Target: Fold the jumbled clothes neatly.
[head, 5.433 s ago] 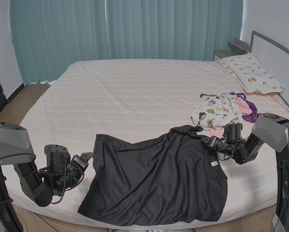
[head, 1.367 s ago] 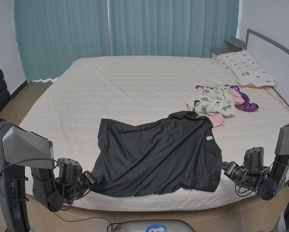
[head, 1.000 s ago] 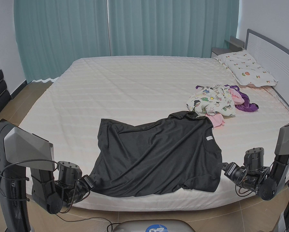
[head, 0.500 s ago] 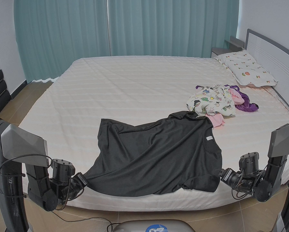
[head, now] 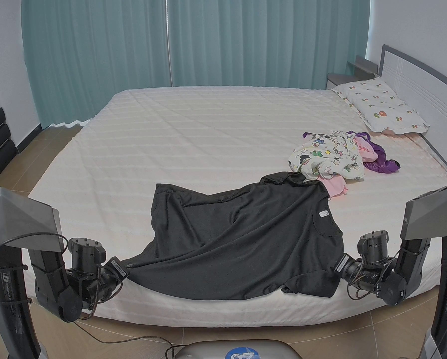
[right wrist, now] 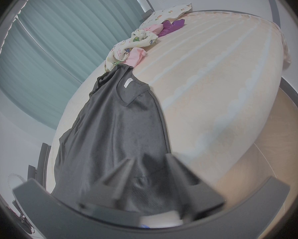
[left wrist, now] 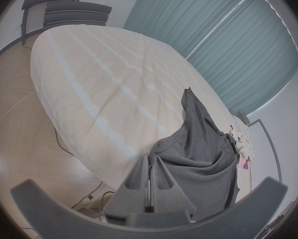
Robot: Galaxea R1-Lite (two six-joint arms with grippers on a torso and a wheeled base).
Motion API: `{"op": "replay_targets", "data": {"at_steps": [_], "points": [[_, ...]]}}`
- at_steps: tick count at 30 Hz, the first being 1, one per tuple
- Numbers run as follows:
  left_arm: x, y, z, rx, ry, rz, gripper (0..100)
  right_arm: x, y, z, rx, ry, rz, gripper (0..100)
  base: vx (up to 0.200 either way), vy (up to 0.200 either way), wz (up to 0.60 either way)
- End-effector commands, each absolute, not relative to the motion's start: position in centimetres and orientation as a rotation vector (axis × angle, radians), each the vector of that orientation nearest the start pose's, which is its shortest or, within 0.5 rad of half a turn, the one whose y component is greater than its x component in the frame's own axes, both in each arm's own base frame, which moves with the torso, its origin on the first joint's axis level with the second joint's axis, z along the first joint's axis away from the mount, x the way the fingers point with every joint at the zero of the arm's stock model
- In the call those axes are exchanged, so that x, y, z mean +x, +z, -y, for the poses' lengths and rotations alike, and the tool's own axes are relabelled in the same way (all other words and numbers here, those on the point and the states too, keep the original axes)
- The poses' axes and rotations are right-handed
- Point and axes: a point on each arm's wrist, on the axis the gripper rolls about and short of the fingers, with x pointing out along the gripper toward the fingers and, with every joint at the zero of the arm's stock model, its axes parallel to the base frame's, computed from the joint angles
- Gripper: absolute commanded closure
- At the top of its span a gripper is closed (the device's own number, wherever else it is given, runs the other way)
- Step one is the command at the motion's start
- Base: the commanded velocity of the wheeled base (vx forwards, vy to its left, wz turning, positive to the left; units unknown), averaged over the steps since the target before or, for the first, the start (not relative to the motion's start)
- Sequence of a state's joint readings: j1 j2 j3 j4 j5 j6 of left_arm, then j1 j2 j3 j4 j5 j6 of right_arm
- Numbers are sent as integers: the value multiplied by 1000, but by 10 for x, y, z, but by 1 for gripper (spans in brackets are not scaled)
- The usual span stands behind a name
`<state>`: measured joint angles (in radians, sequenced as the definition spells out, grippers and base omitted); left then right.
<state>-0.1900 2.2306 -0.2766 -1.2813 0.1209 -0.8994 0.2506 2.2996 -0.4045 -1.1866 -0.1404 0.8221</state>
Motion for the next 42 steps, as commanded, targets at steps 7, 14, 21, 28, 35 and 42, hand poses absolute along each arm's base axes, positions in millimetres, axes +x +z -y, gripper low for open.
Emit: {"op": "replay_targets", "data": {"at_steps": [7, 14, 21, 28, 35, 42], "points": [[272, -11, 44, -793, 238, -599, 100, 340, 6, -55, 703, -190, -563, 100, 0, 0, 0], [277, -12, 39, -829, 261, -582, 100, 347, 7, -52, 635, -161, -609, 100, 0, 0, 0], [277, -11, 39, -832, 258, -579, 100, 333, -2, -44, 608, -119, -695, 0, 0, 0, 0], [277, -10, 39, -833, 257, -576, 100, 331, -6, -40, 582, -81, -716, 0, 0, 0, 0], [277, -9, 39, -833, 257, -574, 100, 336, -20, -49, 569, -66, -751, 0, 0, 0, 0], [277, -10, 39, -833, 258, -575, 100, 347, -40, -50, 565, -77, -777, 100, 0, 0, 0]]}}
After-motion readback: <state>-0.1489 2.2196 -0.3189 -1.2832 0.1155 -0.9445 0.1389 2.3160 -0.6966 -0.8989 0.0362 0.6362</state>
